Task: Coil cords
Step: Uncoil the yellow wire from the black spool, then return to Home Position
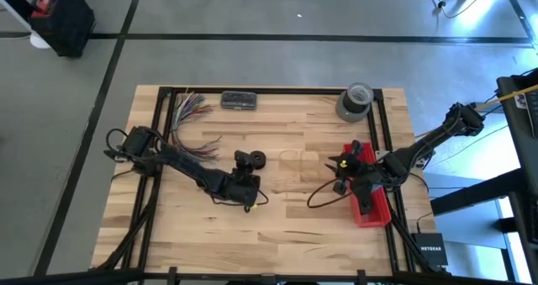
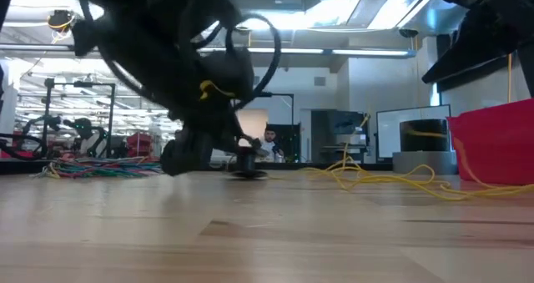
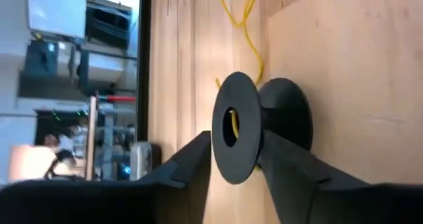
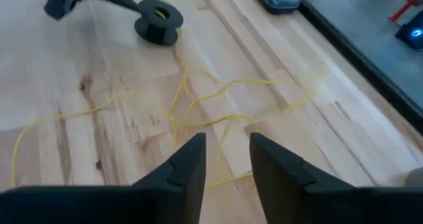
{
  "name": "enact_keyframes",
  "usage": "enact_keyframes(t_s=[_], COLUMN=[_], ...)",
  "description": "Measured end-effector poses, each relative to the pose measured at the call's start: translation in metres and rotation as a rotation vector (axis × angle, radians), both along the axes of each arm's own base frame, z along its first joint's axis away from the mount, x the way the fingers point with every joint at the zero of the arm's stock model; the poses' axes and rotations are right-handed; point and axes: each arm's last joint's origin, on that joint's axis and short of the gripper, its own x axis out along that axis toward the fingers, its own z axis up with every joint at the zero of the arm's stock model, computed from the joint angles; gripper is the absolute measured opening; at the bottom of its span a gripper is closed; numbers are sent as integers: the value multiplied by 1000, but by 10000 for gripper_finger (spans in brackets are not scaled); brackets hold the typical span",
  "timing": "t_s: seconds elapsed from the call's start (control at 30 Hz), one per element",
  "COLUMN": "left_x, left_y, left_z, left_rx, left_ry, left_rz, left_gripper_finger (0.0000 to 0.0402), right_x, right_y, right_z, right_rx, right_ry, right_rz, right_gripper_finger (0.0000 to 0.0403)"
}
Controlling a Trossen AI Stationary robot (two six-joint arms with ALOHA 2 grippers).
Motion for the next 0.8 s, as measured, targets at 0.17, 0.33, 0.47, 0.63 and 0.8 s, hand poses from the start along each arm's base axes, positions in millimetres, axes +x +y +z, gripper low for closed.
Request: enact_keyframes(t_s=[0.17,0.33,0.47,0.63,0.8], left_x=[-1,-16,-32,-51,-82], left_y=[-14,-15,-13,-1,27], left_z=[27,62,89,130,145], left_rx=[-150,-488,-666,-620,-623], left_ry=[3,20,42,-110,-362], left_rz=[24,44,-3,-141,-214], left_gripper_finger=[150,150,147,147,147], right_x=[0,1,4,2,-11], right_y=[1,2,2,-13,-44], right_z=[0,5,23,41,49], right_rx=[12,-16,-84,-122,-84], right_ry=[16,29,18,32,-29], right_rz=[26,54,98,170,247], right_gripper_finger=[128,128,128,108,27])
